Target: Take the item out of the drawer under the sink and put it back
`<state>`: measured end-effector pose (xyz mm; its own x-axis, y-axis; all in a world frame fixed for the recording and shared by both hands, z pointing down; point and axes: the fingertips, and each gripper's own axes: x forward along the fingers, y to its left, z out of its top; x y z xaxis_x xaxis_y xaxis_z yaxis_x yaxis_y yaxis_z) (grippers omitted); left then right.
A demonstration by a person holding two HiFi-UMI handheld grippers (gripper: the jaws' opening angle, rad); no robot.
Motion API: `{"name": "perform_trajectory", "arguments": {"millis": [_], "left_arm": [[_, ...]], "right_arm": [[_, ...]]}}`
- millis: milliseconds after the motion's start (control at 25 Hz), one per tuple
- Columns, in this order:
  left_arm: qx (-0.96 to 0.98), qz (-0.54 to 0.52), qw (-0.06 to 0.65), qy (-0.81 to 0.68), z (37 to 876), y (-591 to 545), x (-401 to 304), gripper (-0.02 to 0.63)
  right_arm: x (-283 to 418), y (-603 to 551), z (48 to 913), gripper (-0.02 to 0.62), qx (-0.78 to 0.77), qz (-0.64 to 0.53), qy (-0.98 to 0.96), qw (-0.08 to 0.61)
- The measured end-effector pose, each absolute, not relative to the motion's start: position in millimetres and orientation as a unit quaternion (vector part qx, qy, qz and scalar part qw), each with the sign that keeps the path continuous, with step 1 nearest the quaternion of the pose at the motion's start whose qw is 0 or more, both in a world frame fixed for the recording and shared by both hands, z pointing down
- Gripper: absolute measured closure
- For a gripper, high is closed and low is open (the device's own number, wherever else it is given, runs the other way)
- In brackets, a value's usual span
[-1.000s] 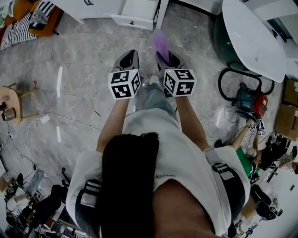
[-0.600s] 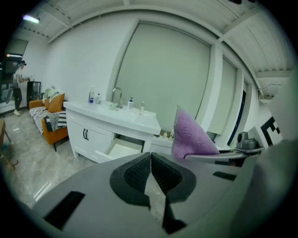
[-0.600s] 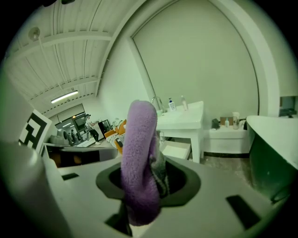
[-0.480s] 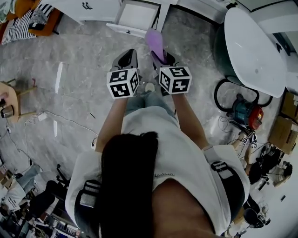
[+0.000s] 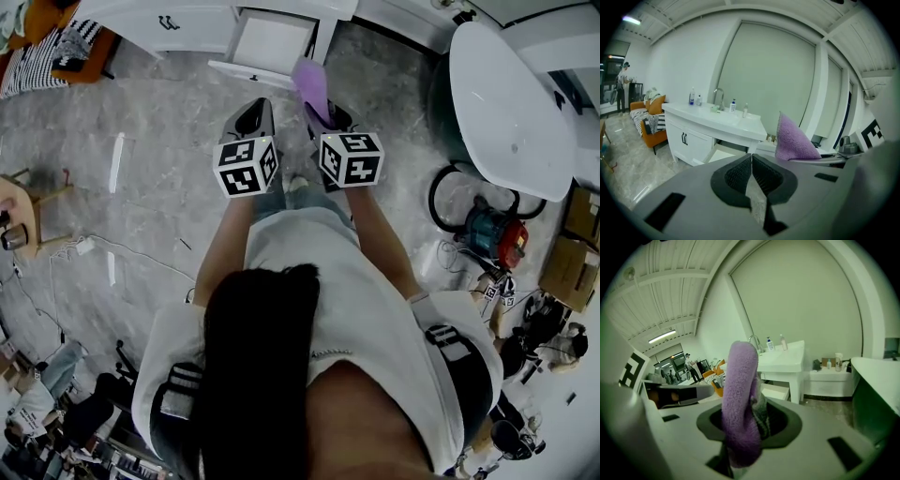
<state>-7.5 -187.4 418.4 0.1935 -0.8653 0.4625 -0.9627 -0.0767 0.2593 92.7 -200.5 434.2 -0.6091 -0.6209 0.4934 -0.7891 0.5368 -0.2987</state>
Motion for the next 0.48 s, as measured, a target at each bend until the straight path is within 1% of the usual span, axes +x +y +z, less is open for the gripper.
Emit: {"name": "perform_trajectory", "arguments": {"millis": [200, 480], "left_arm": [[0.735, 0.097, 0.255, -0.621, 425, -220, -17, 0.597], [0.739, 0.107, 0.264, -0.610, 440, -277, -50, 0.597]], "right_arm": [[81, -233, 442, 0.439, 0.416, 0.253, -0.857, 0.168], [45, -292, 456, 0.439, 0.419, 0.256, -0.851, 0.185]]}}
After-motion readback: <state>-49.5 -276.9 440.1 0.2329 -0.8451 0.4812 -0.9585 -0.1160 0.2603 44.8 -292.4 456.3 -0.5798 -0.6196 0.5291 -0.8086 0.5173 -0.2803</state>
